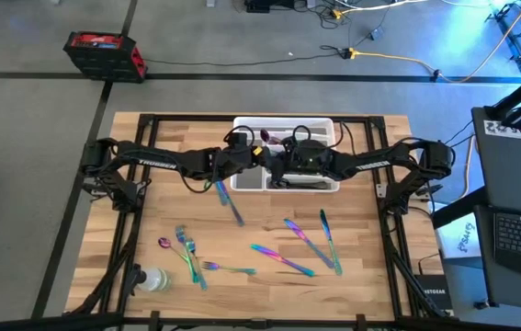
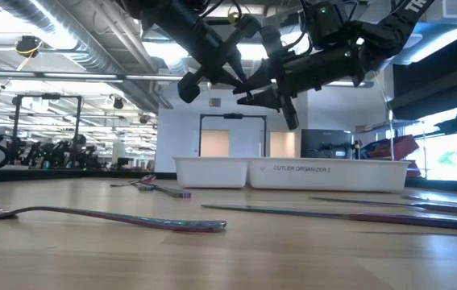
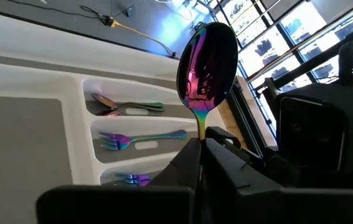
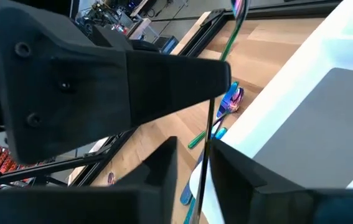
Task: Sort silverware
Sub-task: Put the blue spoon into the tray organizer
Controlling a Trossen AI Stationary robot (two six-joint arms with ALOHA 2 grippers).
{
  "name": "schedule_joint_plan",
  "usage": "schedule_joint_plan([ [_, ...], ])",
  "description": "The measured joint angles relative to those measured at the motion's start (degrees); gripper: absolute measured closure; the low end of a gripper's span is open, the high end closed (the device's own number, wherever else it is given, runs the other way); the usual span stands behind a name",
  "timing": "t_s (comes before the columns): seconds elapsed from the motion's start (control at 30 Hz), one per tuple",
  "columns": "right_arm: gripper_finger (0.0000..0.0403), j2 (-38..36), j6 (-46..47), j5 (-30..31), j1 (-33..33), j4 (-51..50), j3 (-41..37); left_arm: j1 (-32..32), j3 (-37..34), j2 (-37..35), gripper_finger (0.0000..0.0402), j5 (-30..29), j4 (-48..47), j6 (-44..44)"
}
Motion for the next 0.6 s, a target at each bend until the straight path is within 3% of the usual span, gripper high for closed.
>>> schedule_joint_plan([
  [0.17,0.0291,-0.2,0.1,-0.5,0.0,-1.5,0.0,-0.3,0.0,0.0,0.0401,0.0,-1.0,-0.3],
  [0.6,0.0334,-0.3,-0.1,-1.8,0.0,-2.5,-0.3,-0.4,-0.1,0.0,0.0401,0.0,-3.9,-0.6],
])
